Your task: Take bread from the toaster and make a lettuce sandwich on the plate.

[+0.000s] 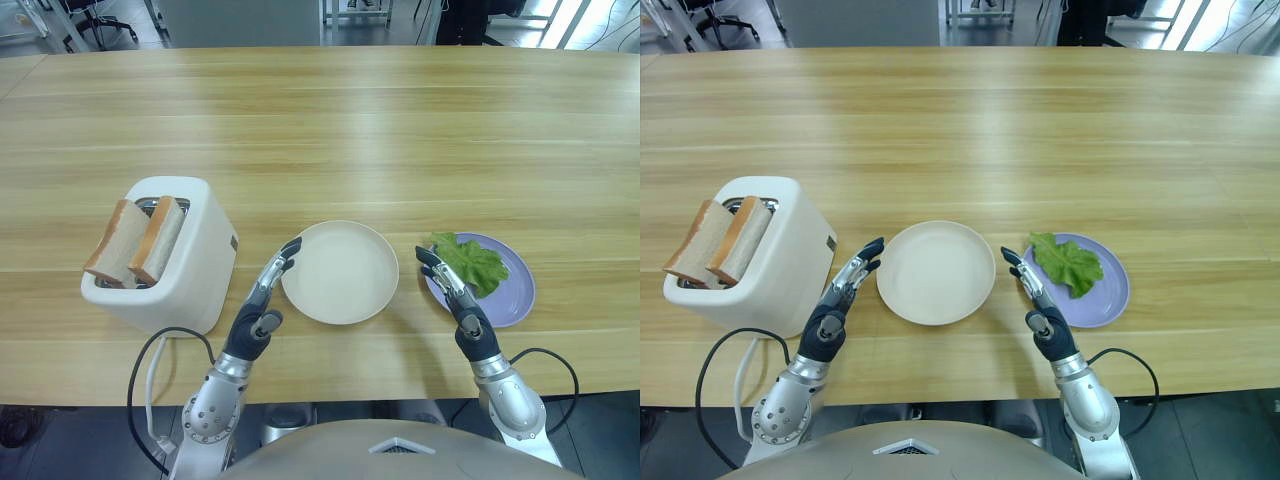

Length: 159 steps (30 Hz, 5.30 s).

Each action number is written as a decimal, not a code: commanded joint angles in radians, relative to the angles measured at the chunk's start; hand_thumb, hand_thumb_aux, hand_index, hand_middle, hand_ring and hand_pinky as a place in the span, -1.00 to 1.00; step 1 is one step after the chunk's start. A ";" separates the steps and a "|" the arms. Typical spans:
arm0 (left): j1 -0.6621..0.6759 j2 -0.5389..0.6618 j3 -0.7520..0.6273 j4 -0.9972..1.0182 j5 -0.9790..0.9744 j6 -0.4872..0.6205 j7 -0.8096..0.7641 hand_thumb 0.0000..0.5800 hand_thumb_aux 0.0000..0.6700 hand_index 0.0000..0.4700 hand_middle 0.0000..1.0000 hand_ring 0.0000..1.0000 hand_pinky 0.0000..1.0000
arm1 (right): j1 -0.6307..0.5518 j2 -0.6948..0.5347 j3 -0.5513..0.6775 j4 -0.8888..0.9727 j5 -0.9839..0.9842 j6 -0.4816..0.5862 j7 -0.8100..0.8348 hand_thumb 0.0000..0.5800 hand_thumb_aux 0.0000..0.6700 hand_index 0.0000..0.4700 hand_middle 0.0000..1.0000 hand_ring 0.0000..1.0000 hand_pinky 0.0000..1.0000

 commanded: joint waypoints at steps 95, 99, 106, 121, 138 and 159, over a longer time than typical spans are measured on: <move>-0.172 0.310 0.524 0.041 0.572 0.597 0.281 1.00 1.00 0.96 -1.00 -1.00 -1.00 | -0.298 -0.340 -0.214 0.201 -0.630 0.287 -0.214 -1.00 -1.00 -1.00 -1.00 -1.00 -1.00; -0.192 0.273 0.583 0.003 0.459 0.561 0.296 1.00 1.00 0.96 -0.94 -0.94 -0.94 | -0.324 -0.425 -0.144 0.263 -0.780 0.348 -0.216 -1.00 -1.00 -1.00 -1.00 -1.00 -1.00; -0.246 0.222 0.674 -0.054 0.304 0.490 0.317 1.00 1.00 0.96 1.00 1.00 1.00 | -0.441 -0.513 -0.027 0.401 -0.968 0.429 -0.264 -1.00 -1.00 -1.00 -1.00 -1.00 -1.00; -0.409 0.206 0.704 -0.360 0.120 0.531 0.248 1.00 1.00 0.96 1.00 1.00 1.00 | -0.614 -0.516 0.171 0.726 -0.999 0.465 -0.292 0.56 0.07 0.04 -1.00 -1.00 -1.00; -0.661 -0.004 0.011 -0.368 0.152 0.800 0.152 1.00 1.00 0.96 1.00 1.00 1.00 | -0.575 -0.521 0.194 0.571 -0.916 0.437 -0.307 1.00 1.00 0.96 -1.00 -1.00 -1.00; -0.514 0.057 -0.259 0.437 0.436 0.550 0.312 1.00 1.00 0.96 1.00 1.00 1.00 | -0.479 -0.548 0.015 0.221 -0.807 0.421 -0.320 1.00 1.00 0.96 -1.00 -1.00 -1.00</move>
